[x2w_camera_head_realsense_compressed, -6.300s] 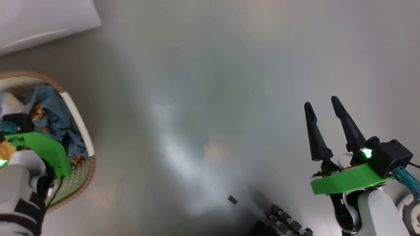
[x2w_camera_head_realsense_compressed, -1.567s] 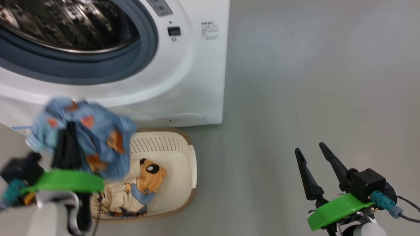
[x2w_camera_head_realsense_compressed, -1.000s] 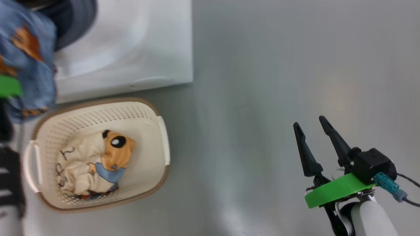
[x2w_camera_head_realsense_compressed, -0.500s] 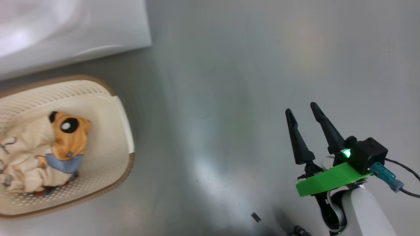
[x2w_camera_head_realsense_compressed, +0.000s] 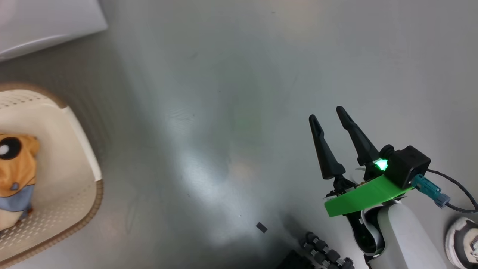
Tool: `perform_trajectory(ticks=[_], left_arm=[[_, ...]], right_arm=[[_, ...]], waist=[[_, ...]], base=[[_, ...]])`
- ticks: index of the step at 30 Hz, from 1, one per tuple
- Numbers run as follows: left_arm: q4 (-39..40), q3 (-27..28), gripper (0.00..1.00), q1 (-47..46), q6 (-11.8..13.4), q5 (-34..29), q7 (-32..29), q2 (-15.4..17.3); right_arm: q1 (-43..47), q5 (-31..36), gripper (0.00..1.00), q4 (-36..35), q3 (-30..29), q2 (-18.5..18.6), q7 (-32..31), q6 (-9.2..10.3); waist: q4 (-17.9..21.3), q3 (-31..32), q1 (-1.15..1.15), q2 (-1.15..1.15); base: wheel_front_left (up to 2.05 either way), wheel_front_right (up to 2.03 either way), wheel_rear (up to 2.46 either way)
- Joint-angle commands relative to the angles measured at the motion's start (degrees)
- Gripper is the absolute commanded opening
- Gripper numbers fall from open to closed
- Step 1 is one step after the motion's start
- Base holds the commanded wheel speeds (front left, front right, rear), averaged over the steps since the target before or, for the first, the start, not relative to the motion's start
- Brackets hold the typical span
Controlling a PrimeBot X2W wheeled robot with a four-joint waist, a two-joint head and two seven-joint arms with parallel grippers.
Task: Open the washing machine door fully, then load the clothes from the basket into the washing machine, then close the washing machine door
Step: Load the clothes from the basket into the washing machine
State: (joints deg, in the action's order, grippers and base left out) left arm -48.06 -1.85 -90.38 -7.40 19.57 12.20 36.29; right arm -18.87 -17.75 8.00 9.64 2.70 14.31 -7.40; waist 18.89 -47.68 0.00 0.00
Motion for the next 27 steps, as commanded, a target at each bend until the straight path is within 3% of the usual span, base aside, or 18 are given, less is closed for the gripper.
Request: perform_trajectory(ticks=[1, 13, 14, 15, 16, 27], left_arm=[[0.6, -0.5, 0.00, -0.4, -0.1, 0.1, 0.3, 3.4], [-8.7, -4.2, 0.00, -5.1, -0.1, 0.3, 2.1, 4.0], [-9.1, -4.5, 0.34, -5.1, -0.1, 0.3, 2.2, 4.1], [-9.6, -4.6, 0.46, -5.1, -0.1, 0.3, 2.4, 4.2], [-10.1, -4.7, 1.00, -5.1, -0.1, 0.5, 2.4, 4.1], [-10.8, -7.6, 1.00, -1.1, -0.1, 3.4, 2.8, 2.5]], right_arm=[[1.2, -0.4, 1.00, -1.2, 1.3, 0.2, 0.7, -0.09], [1.0, -0.3, 1.00, -1.2, 1.7, 0.2, 0.7, -0.09], [1.0, -0.2, 1.00, -1.1, 1.6, 0.2, 0.7, -0.09], [1.0, -0.1, 1.00, -1.1, 1.6, 0.2, 0.7, -0.09], [1.0, 0.0, 1.00, -1.0, 1.5, 0.2, 0.7, -0.09], [1.3, 1.9, 1.00, -0.8, 0.4, 0.2, 0.7, -0.09]], waist=[[1.2, -1.1, 0.00, 0.00], [1.0, -1.0, 0.00, 0.00], [0.9, -0.8, 0.00, 0.00], [0.7, -0.7, 0.00, 0.00], [0.6, -0.5, 0.00, 0.00], [-1.9, 2.8, 0.00, 0.00]], base=[[0.00, 0.00, 0.00], [0.00, 0.00, 0.00], [0.00, 0.00, 0.00], [0.00, 0.00, 0.00], [0.00, 0.00, 0.00], [0.00, 0.00, 0.00]])
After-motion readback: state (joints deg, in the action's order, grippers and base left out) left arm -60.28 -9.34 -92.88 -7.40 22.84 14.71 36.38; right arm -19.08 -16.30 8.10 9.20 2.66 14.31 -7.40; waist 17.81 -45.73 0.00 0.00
